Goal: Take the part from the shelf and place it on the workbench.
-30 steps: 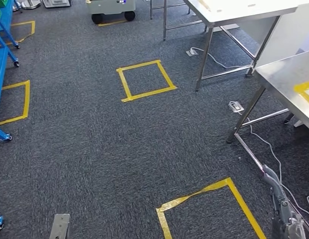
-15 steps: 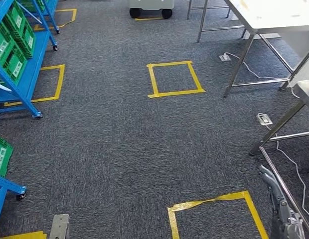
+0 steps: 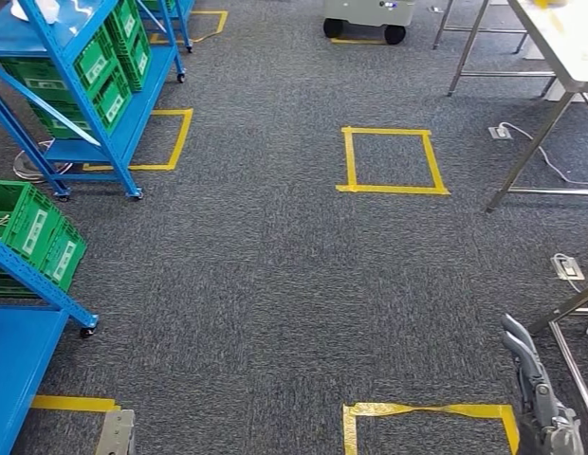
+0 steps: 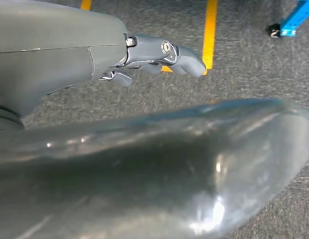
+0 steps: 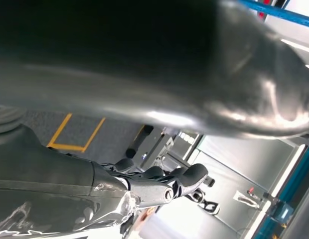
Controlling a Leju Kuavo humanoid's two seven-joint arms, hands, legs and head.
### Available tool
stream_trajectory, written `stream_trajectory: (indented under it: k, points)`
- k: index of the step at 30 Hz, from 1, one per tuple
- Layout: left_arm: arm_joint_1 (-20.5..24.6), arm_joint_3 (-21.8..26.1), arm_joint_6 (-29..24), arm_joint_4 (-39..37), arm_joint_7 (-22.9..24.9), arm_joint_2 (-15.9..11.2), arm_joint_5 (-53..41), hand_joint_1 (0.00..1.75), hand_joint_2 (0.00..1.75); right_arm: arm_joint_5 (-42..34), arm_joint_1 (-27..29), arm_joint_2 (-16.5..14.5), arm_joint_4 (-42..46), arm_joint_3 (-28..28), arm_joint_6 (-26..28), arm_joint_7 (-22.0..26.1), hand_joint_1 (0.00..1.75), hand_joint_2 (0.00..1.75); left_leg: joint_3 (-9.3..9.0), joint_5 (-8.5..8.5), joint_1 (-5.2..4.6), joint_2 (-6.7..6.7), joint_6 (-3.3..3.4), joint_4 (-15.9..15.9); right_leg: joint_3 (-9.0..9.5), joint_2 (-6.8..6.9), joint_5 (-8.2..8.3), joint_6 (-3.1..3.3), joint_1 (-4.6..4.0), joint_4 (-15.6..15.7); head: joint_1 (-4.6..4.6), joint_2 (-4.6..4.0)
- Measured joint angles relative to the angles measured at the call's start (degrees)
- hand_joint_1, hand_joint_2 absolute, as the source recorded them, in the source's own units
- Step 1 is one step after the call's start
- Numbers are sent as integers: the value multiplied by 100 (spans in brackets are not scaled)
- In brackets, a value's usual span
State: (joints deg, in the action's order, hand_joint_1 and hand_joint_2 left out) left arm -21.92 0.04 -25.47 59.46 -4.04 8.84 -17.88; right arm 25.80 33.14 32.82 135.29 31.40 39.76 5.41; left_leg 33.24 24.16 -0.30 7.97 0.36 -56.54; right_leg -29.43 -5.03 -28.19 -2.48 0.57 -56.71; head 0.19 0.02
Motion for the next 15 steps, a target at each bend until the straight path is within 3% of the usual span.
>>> stream_trajectory:
  k: [1,3,5,7,8,10,11,13,14,15]
  points:
    - [-5,0,-2,-2,0,2,1,0,0,1,-4,4,0,-1,0,1,0,0,21,-9,12,22,-33,-5,19,79,24,28,-1,24,1,0]
    - [-6,-1,-8,-6,0,4,2,0,0,6,-2,9,2,-2,0,2,0,0,147,157,3,-200,-87,-224,59,251,83,83,10,87,-22,0]
    - [9,-2,-13,-10,0,5,4,0,0,8,12,11,5,-1,0,3,0,0,459,559,-2,-567,-134,-868,60,433,108,110,7,117,-45,0]
    - [21,-2,-13,-17,0,6,5,0,0,5,14,11,6,1,0,3,0,0,755,822,27,-699,-187,-1514,51,628,105,113,4,114,-45,0]
    - [19,-2,-13,-21,0,6,5,0,0,5,12,11,5,1,0,3,0,0,779,800,46,-721,-210,-1594,51,722,99,108,7,113,-46,0]
    - [13,-1,-15,-28,0,6,5,0,0,5,7,11,4,1,0,3,0,0,489,492,84,-817,-251,-1112,70,893,78,75,20,106,-46,0]
    - [14,-2,-20,-30,-1,9,4,0,0,8,6,11,4,1,0,3,0,0,253,331,95,-988,-268,-705,86,964,57,44,11,94,-51,0]
    - [36,-5,-37,-36,-8,22,-2,0,0,22,2,15,4,2,0,-2,0,0,-61,169,93,-1227,-223,-149,90,1090,-1,-23,-17,52,-44,0]
    - [46,-7,-47,-41,-14,31,-6,0,0,31,-1,19,4,3,0,-6,0,0,-103,169,79,-1273,-179,-57,102,1151,-23,-54,-30,44,-33,0]
    - [52,-7,-56,-47,-20,36,-9,0,0,41,-7,23,3,4,0,-9,0,0,-89,170,65,-1193,-118,-51,125,1215,-34,-82,-26,49,-20,0]
